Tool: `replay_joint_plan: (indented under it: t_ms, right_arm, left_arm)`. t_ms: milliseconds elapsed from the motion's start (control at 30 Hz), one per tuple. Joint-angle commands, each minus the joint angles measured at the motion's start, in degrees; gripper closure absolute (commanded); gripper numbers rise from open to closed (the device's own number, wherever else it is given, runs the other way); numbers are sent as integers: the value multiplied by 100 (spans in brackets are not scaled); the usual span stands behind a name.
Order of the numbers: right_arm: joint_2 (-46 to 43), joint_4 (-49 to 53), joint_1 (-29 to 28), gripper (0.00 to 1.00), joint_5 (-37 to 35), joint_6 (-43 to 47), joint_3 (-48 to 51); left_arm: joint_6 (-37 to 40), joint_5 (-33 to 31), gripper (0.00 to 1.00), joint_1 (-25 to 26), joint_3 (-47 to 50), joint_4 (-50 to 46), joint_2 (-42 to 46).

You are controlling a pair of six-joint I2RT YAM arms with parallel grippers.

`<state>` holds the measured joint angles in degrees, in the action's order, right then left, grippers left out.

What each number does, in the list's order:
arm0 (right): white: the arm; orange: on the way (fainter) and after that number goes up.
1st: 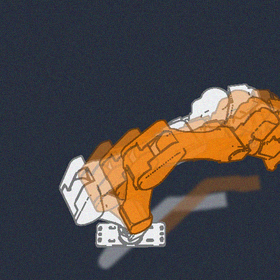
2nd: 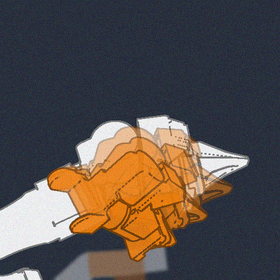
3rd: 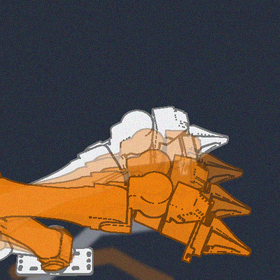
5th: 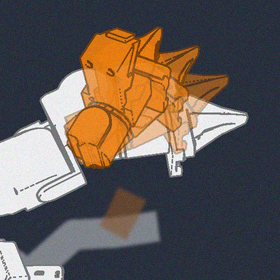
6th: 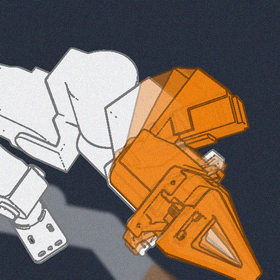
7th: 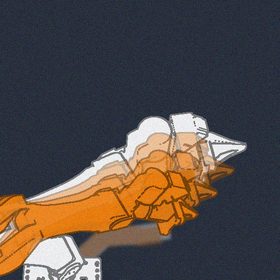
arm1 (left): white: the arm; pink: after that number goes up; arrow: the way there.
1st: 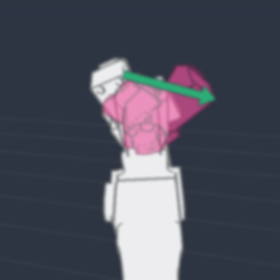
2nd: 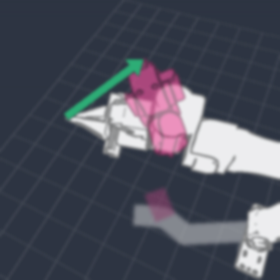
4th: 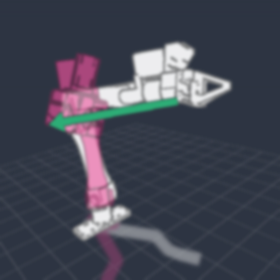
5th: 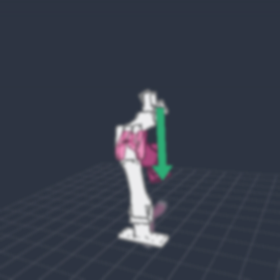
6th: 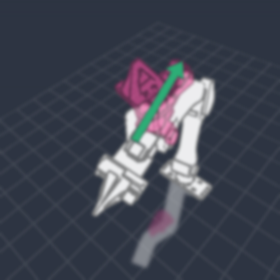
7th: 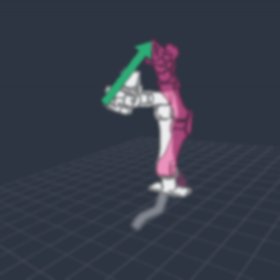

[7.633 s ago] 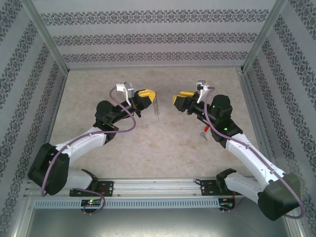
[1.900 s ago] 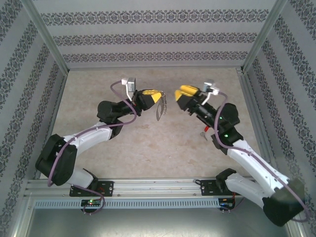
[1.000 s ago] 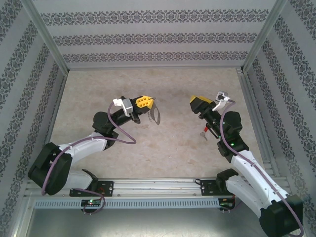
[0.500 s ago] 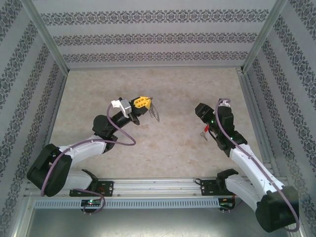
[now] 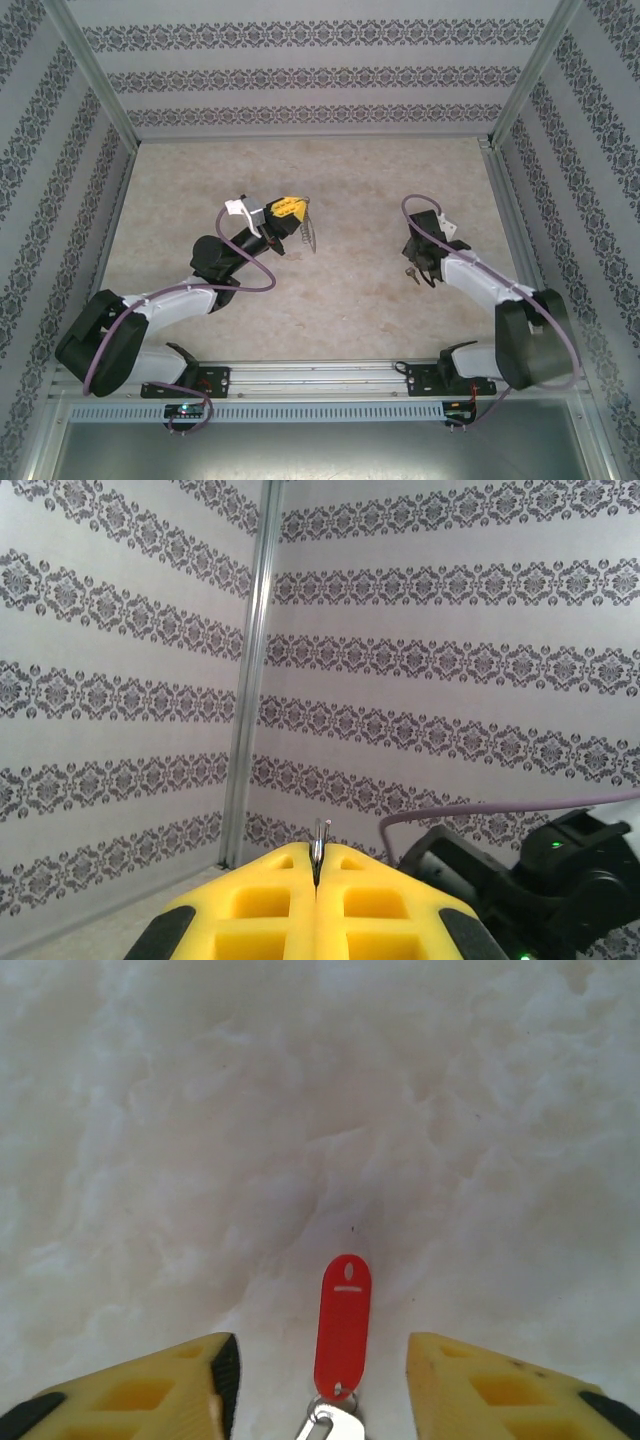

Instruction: Put the keys on the keyring

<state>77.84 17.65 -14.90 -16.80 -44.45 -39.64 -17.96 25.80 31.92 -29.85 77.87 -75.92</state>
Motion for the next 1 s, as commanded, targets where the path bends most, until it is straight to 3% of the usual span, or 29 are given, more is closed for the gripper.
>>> replay_joint_plan:
  t_ms: [0, 967]
  right_arm:
    - [348, 258, -132, 56, -254, 121, -232]
    - [1034, 465, -411, 65, -161, 103, -379]
  left_arm:
    - [-223, -6, 100, 95, -57, 371, 20]
    - [-332, 162, 100, 129, -20, 384, 209]
